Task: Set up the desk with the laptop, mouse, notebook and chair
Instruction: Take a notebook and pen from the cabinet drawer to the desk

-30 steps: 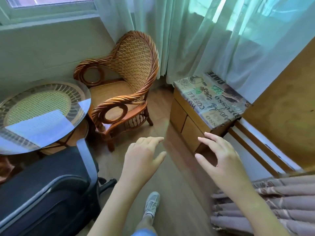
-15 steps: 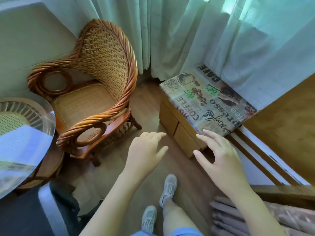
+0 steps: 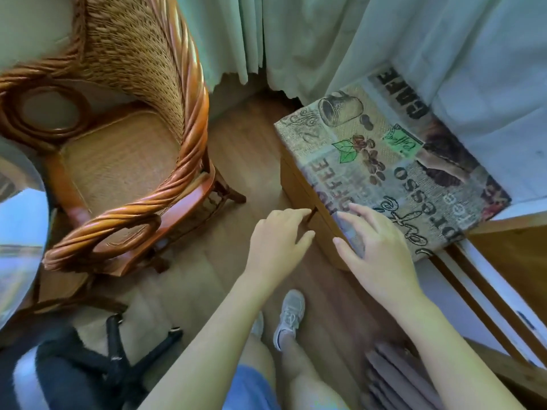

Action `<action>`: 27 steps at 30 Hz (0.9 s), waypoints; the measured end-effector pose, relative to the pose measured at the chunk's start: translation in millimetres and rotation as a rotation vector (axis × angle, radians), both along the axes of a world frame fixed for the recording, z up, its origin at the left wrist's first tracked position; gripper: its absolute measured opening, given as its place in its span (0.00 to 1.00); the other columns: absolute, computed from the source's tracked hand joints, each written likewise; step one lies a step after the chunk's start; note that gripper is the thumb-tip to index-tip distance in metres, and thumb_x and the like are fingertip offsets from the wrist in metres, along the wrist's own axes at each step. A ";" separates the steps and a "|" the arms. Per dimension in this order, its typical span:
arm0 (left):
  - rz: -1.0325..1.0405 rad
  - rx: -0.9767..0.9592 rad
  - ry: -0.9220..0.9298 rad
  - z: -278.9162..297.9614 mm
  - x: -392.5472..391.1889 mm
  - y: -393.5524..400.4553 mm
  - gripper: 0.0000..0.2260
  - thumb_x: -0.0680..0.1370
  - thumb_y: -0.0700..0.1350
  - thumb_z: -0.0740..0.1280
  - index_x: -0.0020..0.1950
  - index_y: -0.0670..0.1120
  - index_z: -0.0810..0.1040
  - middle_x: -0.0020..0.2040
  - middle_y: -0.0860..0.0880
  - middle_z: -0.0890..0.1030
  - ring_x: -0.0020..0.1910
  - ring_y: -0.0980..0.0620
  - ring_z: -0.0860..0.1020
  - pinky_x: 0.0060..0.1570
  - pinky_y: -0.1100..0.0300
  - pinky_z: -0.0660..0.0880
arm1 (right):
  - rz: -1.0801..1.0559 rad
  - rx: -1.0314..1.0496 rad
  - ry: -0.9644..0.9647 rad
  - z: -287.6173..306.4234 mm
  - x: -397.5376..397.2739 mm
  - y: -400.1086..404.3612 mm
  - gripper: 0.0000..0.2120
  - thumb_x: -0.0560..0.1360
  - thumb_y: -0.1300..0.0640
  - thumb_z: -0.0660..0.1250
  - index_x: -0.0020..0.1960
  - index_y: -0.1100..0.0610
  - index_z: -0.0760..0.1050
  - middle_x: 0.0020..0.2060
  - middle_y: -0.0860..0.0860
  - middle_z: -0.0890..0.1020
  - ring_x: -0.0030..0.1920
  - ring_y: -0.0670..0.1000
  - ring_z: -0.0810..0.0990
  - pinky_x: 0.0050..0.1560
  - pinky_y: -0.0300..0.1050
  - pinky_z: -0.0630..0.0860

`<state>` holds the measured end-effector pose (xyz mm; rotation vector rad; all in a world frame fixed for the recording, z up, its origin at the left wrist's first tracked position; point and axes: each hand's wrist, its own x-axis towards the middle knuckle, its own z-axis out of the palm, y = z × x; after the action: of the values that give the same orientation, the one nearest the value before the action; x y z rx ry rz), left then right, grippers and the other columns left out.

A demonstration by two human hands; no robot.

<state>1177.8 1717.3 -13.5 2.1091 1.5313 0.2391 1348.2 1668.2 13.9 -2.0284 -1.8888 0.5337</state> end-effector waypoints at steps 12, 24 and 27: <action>0.213 -0.444 -0.239 -188.8 71.6 78.0 0.26 0.81 0.58 0.53 0.75 0.47 0.59 0.73 0.48 0.67 0.71 0.48 0.65 0.67 0.50 0.65 | -0.017 0.021 -0.069 -148.9 33.6 93.2 0.23 0.75 0.50 0.62 0.68 0.56 0.70 0.67 0.55 0.73 0.69 0.58 0.67 0.67 0.61 0.64; 0.899 -1.107 -0.846 -313.4 129.8 117.2 0.42 0.65 0.80 0.48 0.64 0.55 0.75 0.62 0.52 0.79 0.59 0.52 0.78 0.64 0.50 0.72 | -0.084 -0.110 -0.356 -245.9 37.1 115.0 0.30 0.79 0.40 0.47 0.77 0.51 0.51 0.77 0.53 0.52 0.76 0.56 0.49 0.71 0.69 0.47; 0.904 -1.180 -0.950 -280.1 127.0 124.8 0.34 0.77 0.69 0.43 0.65 0.50 0.76 0.60 0.48 0.80 0.53 0.50 0.79 0.49 0.59 0.77 | -0.096 -0.102 -0.336 -246.6 36.6 116.0 0.30 0.79 0.39 0.49 0.77 0.50 0.52 0.77 0.51 0.52 0.77 0.55 0.49 0.72 0.67 0.46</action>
<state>1304.7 1842.1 -293.6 0.2180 1.3136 0.4135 1384.7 1784.2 -232.6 -2.3865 -1.9650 0.2828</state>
